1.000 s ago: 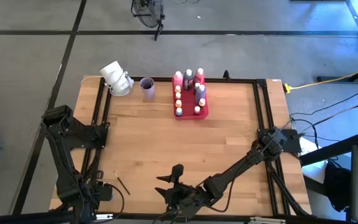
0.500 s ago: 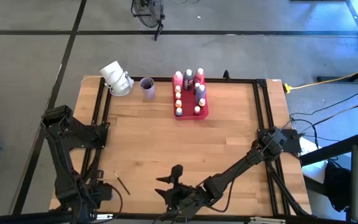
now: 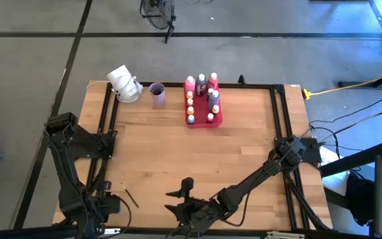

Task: Pick & Place Paint Supplies
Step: Put the blue paint bottle into the red bin

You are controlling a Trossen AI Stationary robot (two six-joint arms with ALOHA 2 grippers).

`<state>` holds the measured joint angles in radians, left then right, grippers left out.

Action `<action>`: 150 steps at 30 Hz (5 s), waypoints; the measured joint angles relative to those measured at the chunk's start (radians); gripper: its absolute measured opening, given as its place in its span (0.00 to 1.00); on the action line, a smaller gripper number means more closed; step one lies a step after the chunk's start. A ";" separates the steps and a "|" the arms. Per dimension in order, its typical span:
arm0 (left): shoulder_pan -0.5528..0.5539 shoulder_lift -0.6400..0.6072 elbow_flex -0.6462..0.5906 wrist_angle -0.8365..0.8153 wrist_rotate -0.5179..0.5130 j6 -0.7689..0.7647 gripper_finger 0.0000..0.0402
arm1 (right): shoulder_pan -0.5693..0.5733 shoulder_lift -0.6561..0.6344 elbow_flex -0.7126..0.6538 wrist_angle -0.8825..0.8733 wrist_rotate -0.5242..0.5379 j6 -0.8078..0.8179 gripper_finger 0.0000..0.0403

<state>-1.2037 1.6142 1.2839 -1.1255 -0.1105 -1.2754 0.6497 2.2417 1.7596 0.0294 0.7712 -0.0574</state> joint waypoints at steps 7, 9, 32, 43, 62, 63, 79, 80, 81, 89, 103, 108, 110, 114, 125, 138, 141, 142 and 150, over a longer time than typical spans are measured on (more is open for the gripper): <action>-0.007 0.000 0.000 0.000 -0.057 -0.097 0.51 | 0.000 0.000 0.000 -0.001 -0.024 -0.002 0.52; -0.014 0.000 0.000 0.000 -0.056 -0.109 0.53 | 0.000 0.000 0.000 -0.002 -0.024 -0.002 0.52; -0.035 0.008 -0.051 0.009 -0.049 -0.022 0.57 | 0.000 0.000 0.000 -0.002 -0.024 0.001 0.52; -0.035 0.008 -0.100 0.101 -0.037 -0.020 0.57 | 0.000 0.000 0.000 -0.002 -0.024 0.001 0.52; -0.034 0.091 -0.100 0.109 -0.020 0.025 0.57 | 0.000 0.000 0.000 -0.002 -0.051 0.001 0.52; -0.034 0.093 -0.100 0.109 -0.020 0.025 0.57 | 0.000 0.000 0.000 -0.002 -0.051 0.001 0.52; -0.034 0.093 -0.100 0.109 -0.019 0.025 0.44 | 0.000 0.000 0.000 -0.002 -0.054 0.033 0.52; -0.034 0.093 -0.099 0.109 -0.019 0.025 0.42 | 0.000 0.000 0.000 -0.002 -0.054 0.043 0.52; -0.034 0.093 -0.100 0.109 -0.019 0.025 0.41 | 0.000 0.000 0.000 -0.002 -0.054 0.050 0.52; -0.034 0.092 -0.099 0.108 -0.020 0.032 0.37 | -0.001 0.000 0.000 -0.002 -0.054 0.053 0.52; 0.009 0.080 -0.083 0.049 -0.021 0.084 0.36 | -0.005 0.000 0.000 -0.007 -0.061 0.053 0.52; 0.052 0.080 -0.013 -0.080 -0.024 0.168 0.36 | -0.017 0.000 0.000 -0.002 -0.094 0.070 0.52; 0.079 0.080 0.029 -0.149 -0.038 0.214 0.36 | -0.026 0.000 0.000 0.009 -0.094 0.078 0.52; 0.147 0.080 0.123 -0.253 -0.087 0.312 0.36 | -0.050 0.000 0.000 0.092 -0.094 0.079 0.52; 0.302 0.079 0.363 -0.448 -0.264 0.424 0.36 | -0.076 -0.001 0.000 0.132 -0.096 0.049 0.52; 0.428 0.069 0.501 -0.409 -0.245 0.616 0.36 | -0.025 -0.010 0.000 0.204 0.072 -0.080 0.52; 0.441 0.068 0.517 -0.372 -0.240 0.647 0.36 | -0.040 -0.010 0.000 0.228 0.074 -0.109 0.52; 0.445 0.068 0.519 -0.351 -0.234 0.660 0.36 | -0.047 -0.010 0.000 0.229 0.074 -0.109 0.52; 0.449 0.069 0.547 -0.307 -0.245 0.697 0.36 | -0.098 -0.010 0.000 0.223 -0.050 -0.072 0.52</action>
<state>-0.7551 1.6836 1.8312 -1.4322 -0.3558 -0.5782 0.5519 2.2322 1.7599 0.2520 0.7215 -0.1296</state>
